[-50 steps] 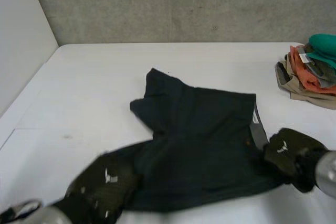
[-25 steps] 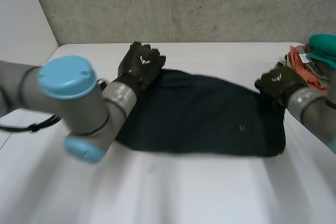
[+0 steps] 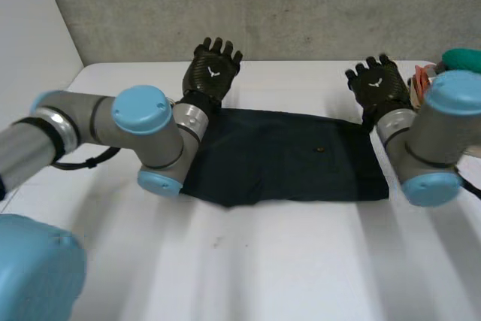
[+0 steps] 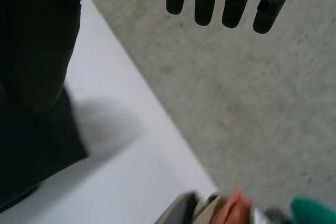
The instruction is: Fold the laundry.
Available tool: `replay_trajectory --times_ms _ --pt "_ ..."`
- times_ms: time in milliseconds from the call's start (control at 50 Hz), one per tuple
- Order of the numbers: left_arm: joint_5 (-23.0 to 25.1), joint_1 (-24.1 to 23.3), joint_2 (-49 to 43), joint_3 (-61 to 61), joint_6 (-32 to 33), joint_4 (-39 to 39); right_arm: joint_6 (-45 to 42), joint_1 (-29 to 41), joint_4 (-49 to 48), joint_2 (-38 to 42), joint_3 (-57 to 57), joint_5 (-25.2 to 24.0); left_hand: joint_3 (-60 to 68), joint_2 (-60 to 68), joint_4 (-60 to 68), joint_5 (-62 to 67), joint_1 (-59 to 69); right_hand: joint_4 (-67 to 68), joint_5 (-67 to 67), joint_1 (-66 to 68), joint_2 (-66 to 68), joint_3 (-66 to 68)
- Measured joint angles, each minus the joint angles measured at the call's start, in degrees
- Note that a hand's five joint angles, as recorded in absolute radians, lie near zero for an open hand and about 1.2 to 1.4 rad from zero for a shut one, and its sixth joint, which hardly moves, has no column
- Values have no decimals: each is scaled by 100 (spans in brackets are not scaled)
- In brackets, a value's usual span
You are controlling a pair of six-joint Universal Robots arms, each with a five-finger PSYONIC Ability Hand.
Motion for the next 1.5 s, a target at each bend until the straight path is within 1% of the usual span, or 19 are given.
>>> replay_trajectory --times_ms 120,240,340,380,440,480,620,780,880,1060,1140,1180,1240,1280,1320,1400,1420,1440,1500 --pt "-62 -22 1010 -1211 -56 34 762 -177 1877 -908 558 -271 0 0 0 0 0 48 39 31 35 49" --pt "-68 -45 1535 -1941 -235 29 1153 -410 2707 -1107 919 -673 0 0 0 0 0 441 436 291 381 464" --pt "-71 -90 1698 -2242 -536 14 1223 -540 2429 -908 1161 -926 0 0 0 0 0 989 982 915 913 998" --pt "-73 -106 1703 -2270 -638 10 1208 -541 2124 -690 1193 -937 0 0 0 0 0 2035 1938 1966 1982 2050" --pt "-79 -118 1694 -2273 -716 0 1171 -542 1715 -430 1201 -837 0 0 0 0 0 4635 4512 4386 4759 4644" --pt "-83 -122 1695 -2271 -738 -11 1131 -552 1473 -346 1226 -724 0 0 0 0 0 5385 5062 4794 5393 5383" --pt "-86 -118 1890 -2352 -748 -38 565 -895 701 -874 1628 -289 0 0 0 0 0 5641 5317 4808 5493 5595" --pt "-77 -62 2394 -2708 -828 -40 -1121 -1676 509 -1624 1971 -250 0 0 0 0 0 5650 5441 5003 5493 5595" --pt "-74 -9 2602 -2909 -978 -38 -1687 -1171 338 -1696 1830 -703 0 0 0 0 0 5653 5443 5003 5493 5595" --pt "-90 78 2839 -3150 -1245 -43 -2216 875 -62 -1372 1931 -2497 0 0 0 0 0 5654 5444 5003 5496 5613" --pt "-89 79 2912 -3260 -1317 -41 -2744 1370 -23 -1150 2223 -2763 0 0 0 0 0 5654 5444 5003 5496 5613" --pt "-87 74 2937 -3303 -1342 -38 -3004 1499 19 -1097 2345 -2802 0 0 0 0 0 5110 4979 4615 4903 4997" --pt "-85 51 2960 -3320 -1368 -27 -3179 1566 92 -1147 2486 -2789 0 0 0 0 0 1944 1851 1624 1787 1957" --pt "-86 33 2962 -3282 -1380 -20 -2971 1497 111 -1332 2514 -2771 0 0 0 0 0 585 524 364 485 619" --pt "-88 3 2961 -3198 -1400 -19 -2583 1386 103 -1561 2521 -2758 0 0 0 0 0 115 57 3 48 131" --pt "-158 -181 2916 -2784 -1590 -61 -632 965 17 -2197 2440 -2736 0 0 0 0 0 -17 -2 -8 -5 -7" --pt "-168 -197 2910 -2751 -1609 -69 -471 933 13 -2229 2426 -2732 0 0 0 0 0 -17 -5 -8 -5 -7" --pt "-232 -291 2875 -2568 -1719 -124 382 758 4 -2380 2336 -2710 0 0 0 0 0 -17 -3 -8 -5 -7" --pt "-400 -492 2754 -2201 -1931 -318 1749 396 142 -2540 2087 -2655 0 0 0 0 0 -17 -3 -8 -5 -7"
